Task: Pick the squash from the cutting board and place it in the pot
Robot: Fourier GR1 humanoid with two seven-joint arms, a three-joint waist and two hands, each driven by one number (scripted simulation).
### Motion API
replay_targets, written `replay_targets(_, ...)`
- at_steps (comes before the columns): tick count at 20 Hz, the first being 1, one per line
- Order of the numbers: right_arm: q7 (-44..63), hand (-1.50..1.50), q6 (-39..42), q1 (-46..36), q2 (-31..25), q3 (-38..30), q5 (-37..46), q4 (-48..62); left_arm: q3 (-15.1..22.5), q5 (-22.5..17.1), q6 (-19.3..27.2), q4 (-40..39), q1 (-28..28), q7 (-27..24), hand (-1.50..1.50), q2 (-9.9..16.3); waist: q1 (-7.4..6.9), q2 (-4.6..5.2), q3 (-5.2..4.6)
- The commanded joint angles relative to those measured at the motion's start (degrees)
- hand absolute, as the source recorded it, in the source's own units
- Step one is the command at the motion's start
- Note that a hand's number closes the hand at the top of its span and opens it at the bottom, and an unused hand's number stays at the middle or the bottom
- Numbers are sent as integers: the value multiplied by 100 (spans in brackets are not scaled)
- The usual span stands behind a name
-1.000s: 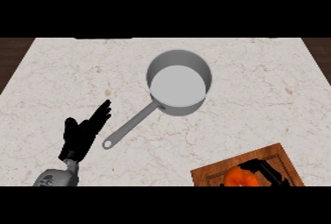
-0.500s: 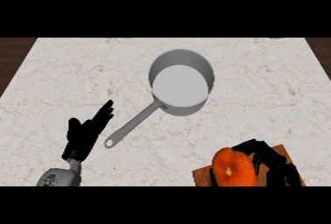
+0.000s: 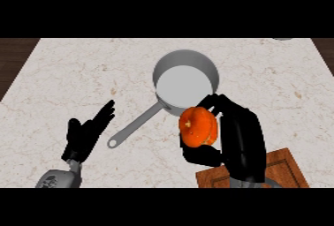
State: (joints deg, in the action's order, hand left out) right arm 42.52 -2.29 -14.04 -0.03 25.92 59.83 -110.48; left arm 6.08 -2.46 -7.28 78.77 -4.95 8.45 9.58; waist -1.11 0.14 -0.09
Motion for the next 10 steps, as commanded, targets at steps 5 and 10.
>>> replay_targets(5,740,150,137,-2430,3,-254,-652,2445,66,45,-38,239,188,124,0,-42,-55,6,7)
replay_targets(10,883,150,726,-2949,3,19,179,3768,-114,-101,-231,-75,-194,180,0,64,-54,38,0)
